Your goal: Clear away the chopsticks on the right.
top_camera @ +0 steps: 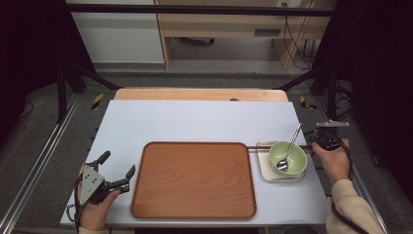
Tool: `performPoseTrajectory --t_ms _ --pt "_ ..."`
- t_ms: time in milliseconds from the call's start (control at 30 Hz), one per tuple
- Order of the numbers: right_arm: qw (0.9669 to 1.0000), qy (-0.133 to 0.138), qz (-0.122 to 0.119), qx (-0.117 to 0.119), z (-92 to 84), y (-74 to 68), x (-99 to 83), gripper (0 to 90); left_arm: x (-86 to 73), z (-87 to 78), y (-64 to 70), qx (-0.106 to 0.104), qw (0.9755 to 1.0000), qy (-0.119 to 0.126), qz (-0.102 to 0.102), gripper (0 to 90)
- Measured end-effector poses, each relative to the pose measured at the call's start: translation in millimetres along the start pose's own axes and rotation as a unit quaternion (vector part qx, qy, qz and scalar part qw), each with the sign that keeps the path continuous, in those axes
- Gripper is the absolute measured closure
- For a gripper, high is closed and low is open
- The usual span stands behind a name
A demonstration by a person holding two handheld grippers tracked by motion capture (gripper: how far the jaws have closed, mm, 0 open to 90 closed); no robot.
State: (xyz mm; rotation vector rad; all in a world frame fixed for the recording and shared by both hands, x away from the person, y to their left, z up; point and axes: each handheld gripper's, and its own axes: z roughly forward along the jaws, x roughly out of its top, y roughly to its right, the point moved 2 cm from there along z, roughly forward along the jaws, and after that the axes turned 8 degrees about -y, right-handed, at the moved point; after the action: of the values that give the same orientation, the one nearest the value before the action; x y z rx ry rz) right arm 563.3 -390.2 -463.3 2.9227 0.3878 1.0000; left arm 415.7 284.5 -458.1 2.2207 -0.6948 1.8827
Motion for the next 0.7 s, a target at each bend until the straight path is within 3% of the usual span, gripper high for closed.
performPoseTrajectory --t_ms 333,700 --pt "0.9979 -0.046 -0.045 0.009 6.7 -5.2 3.5 90.0 0.0 0.7 1.3 -0.002 1.0000 -0.001 0.003 6.4" --pt "0.9952 -0.065 -0.064 0.035 -2.9 -9.6 -7.3 90.0 -0.5 1.4 1.5 -0.005 1.0000 -0.002 0.003 6.3"
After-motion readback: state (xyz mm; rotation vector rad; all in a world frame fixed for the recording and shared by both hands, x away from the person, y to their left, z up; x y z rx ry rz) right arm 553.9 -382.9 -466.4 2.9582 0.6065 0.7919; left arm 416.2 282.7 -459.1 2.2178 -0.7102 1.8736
